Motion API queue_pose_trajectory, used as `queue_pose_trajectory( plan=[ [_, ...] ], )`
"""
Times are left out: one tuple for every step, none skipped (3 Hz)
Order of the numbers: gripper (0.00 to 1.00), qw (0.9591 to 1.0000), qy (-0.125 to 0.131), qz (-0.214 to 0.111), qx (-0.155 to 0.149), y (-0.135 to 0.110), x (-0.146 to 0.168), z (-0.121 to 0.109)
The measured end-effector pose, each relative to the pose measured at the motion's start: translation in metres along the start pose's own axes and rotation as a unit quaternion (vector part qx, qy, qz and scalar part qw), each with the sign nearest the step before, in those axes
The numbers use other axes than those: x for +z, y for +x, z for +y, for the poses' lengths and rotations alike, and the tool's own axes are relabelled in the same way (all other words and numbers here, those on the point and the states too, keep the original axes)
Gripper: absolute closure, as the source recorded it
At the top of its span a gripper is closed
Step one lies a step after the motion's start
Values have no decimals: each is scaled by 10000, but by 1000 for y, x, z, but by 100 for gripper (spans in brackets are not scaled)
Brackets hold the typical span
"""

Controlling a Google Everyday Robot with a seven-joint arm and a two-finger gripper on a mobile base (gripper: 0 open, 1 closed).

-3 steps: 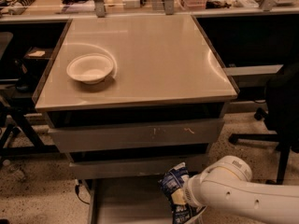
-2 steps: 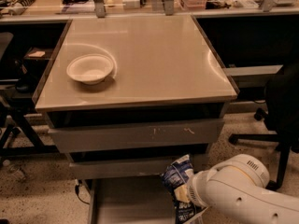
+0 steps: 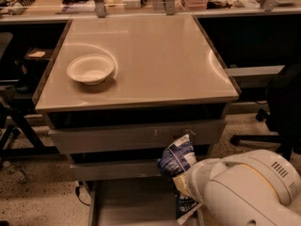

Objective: Pick blue chip bag from bottom drawer and place on counter

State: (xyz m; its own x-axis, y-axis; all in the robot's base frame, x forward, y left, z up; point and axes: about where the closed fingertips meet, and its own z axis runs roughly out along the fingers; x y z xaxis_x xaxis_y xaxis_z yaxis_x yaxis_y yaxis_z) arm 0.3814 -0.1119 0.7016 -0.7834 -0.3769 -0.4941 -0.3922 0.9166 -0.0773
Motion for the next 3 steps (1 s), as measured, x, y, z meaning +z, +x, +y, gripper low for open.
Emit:
queue_pose_trajectory(
  plan=[
    [100, 10000, 53, -30, -44, -2, -5, 0],
    [100, 9998, 135, -162, -1, -13, -16, -8],
    [100, 9986, 219, -487, 50, -45, -39, -26]
  ],
)
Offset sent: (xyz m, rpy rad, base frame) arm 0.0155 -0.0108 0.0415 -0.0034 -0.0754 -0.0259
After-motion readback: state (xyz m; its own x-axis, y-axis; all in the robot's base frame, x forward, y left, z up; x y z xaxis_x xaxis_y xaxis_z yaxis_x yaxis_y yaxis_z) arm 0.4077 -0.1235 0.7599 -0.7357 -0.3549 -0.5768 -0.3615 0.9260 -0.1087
